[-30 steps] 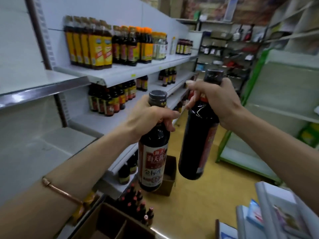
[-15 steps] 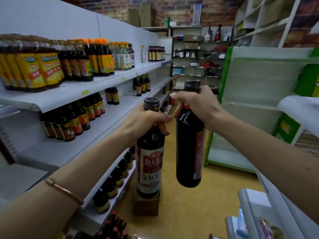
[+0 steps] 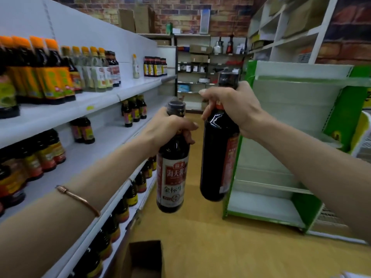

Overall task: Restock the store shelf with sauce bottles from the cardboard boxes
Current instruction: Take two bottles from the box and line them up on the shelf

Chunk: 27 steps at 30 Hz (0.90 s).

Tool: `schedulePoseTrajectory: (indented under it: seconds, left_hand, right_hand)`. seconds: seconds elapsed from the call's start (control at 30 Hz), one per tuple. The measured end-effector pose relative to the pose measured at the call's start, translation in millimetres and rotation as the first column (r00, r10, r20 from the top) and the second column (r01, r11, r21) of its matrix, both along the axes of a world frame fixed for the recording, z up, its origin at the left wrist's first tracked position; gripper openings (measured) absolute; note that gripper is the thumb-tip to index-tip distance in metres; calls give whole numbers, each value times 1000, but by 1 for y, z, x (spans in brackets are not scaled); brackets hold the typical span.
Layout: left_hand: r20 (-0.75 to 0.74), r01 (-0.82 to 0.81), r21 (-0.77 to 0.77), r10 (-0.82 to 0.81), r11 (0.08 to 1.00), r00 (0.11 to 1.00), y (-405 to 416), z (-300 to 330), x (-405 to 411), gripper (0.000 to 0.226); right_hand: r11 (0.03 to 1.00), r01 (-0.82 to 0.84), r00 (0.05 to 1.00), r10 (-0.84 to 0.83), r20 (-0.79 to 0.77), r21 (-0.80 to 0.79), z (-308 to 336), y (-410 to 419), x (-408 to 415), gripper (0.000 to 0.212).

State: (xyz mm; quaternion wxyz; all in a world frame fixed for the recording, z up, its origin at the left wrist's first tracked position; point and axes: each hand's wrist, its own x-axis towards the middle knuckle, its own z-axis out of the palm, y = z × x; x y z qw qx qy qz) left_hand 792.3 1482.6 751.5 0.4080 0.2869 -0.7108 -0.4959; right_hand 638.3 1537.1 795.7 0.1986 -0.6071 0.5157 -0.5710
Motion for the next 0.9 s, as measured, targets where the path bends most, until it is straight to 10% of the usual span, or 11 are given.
schedulePoseTrajectory:
  seconds: [0.9]
  left_hand:
    - [-75,-351,124,361,928,929,-557,24,-186,35]
  right_hand:
    - [943,-323,946,324,8,82,30,-604,-213,30]
